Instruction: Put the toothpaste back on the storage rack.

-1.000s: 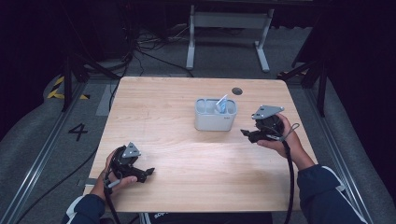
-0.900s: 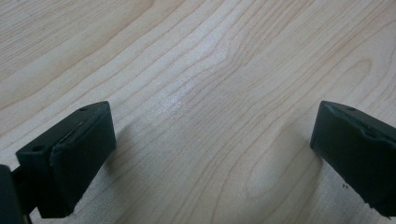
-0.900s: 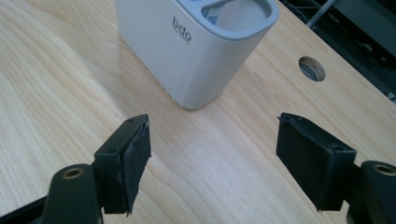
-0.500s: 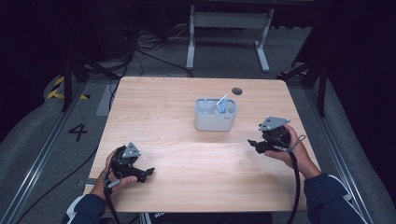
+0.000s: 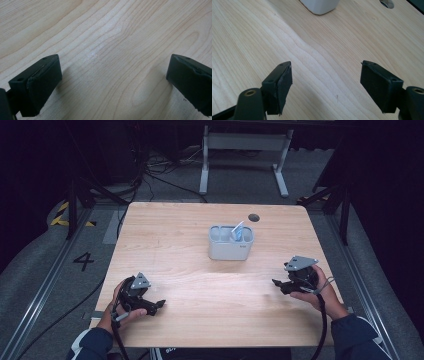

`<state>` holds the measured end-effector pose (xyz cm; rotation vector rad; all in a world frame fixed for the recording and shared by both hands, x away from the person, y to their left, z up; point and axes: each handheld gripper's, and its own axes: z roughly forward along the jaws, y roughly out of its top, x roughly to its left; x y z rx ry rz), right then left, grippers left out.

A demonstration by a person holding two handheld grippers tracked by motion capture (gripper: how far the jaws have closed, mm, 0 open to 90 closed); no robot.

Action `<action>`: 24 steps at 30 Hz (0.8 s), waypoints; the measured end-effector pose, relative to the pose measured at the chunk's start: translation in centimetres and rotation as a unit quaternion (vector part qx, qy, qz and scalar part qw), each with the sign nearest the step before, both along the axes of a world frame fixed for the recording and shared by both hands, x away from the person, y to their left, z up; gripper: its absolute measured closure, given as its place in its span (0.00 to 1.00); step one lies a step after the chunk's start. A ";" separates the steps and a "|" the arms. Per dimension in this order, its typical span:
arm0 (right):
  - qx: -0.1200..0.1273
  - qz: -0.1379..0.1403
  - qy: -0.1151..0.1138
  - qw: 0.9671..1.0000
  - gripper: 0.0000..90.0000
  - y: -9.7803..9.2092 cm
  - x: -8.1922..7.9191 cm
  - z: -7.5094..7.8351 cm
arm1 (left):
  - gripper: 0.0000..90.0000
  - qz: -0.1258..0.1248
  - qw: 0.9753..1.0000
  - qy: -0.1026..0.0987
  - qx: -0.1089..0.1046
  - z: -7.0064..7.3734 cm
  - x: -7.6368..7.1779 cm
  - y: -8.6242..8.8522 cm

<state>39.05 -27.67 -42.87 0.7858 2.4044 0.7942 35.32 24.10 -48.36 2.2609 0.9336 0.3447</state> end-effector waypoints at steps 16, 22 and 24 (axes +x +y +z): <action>0.021 -0.013 0.005 1.000 0.28 -3.3 -2.2 -1.9 | 0.00 -0.001 1.000 0.000 0.000 0.0 0.0 0.0; 0.031 -0.021 0.017 0.999 0.29 -4.4 -2.9 -2.4 | 0.00 0.000 1.000 0.000 0.000 0.0 0.0 0.0; 0.035 -0.022 0.021 0.999 0.29 -5.0 -3.3 -2.7 | 0.00 -0.001 1.000 0.000 0.000 0.0 0.0 0.0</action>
